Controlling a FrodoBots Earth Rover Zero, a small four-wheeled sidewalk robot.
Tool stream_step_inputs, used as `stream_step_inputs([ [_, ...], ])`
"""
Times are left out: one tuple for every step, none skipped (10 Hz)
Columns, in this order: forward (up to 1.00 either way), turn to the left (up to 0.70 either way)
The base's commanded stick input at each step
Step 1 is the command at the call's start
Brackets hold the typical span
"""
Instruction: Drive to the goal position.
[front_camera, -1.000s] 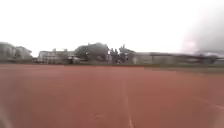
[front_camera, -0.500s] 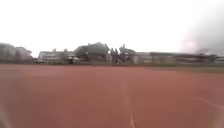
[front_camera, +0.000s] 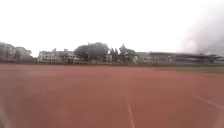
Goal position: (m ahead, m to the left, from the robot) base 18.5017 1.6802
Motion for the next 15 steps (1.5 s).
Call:
stream_step_inputs([
  [0.3, 0.0],
  [0.3, 0.0],
  [0.3, 0.0],
  [0.3, 0.0],
  [0.3, 0.0],
  [0.3, 0.0],
  [0.3, 0.0],
  [0.3, 0.0],
  [0.3, 0.0],
  [0.3, 0.0],
  [0.3, 0.0],
  [0.3, 0.0],
  [0.3, 0.0],
  [0.3, 0.0],
  [0.3, 0.0],
])
